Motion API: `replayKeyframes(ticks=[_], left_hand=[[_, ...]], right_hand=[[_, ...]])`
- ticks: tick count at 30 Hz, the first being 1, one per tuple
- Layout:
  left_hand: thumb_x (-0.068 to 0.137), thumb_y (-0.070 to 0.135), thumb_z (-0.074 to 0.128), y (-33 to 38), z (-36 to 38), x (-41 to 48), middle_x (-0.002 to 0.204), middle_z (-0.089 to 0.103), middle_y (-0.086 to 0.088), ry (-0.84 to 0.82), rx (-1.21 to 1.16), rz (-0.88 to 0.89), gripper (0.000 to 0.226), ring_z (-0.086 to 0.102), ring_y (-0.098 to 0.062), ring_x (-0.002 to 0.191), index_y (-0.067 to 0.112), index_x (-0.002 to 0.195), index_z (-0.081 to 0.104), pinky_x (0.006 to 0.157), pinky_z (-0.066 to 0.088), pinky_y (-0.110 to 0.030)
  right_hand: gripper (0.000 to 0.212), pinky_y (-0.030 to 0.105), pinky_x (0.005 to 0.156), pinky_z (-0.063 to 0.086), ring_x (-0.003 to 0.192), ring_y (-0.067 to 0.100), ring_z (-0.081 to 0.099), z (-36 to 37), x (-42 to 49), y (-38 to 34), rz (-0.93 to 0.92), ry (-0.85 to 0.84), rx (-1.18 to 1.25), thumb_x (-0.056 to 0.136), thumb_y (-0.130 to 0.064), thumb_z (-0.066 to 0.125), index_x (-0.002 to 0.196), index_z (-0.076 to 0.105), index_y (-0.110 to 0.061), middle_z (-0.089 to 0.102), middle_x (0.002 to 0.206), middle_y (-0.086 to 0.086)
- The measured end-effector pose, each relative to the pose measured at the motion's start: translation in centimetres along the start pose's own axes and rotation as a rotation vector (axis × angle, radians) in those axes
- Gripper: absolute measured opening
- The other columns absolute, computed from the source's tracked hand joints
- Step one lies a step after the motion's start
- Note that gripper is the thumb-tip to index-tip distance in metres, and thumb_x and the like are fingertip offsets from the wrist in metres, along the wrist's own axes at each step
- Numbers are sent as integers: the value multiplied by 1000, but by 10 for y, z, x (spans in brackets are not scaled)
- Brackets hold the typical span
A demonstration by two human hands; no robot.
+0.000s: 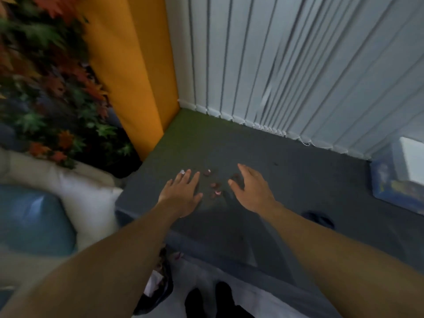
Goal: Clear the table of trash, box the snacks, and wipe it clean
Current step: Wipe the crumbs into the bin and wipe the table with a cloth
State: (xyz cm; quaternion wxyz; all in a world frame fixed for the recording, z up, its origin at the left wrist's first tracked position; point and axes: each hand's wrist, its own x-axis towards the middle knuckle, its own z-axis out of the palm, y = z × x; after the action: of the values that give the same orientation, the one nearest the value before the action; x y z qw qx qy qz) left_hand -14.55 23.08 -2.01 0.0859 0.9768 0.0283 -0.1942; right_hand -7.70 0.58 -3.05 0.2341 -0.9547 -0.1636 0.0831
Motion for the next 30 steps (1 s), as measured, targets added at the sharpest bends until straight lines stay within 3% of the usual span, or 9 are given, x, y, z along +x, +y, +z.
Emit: replayKeyframes(ticks=[10,17,23,30], left_hand=[[101,54,35,-81,23,-65,168,1,0,93,-174,-367,72,6,-26,153,30,159,0,122,15,-46],[99,52,40,-120,59,-121,165,16,-4,172,-271,-572,73,19,-26,150,26,159,7,119,22,-45],[100,50,39,-146,102,-166,166,17,-3,158,-361,-705,70,27,-28,148,27,159,8,118,27,-44],[102,52,37,-175,178,-186,165,19,-4,47,-442,-796,70,36,-33,142,25,159,7,115,31,-44]], right_hand=[[72,45,115,29,143,22,30,57,38,-91,-306,-208,-35,93,-62,39,152,28,-22,36,156,-1],[73,40,115,29,144,19,28,117,27,-148,-467,-403,-10,92,-64,37,153,27,-25,33,157,-3],[69,35,113,31,140,20,35,170,-2,-183,-607,-555,-10,94,-58,42,151,33,-21,37,155,0],[61,31,113,29,140,20,35,244,-35,-189,-618,-690,-26,99,-46,48,151,34,-17,36,154,3]])
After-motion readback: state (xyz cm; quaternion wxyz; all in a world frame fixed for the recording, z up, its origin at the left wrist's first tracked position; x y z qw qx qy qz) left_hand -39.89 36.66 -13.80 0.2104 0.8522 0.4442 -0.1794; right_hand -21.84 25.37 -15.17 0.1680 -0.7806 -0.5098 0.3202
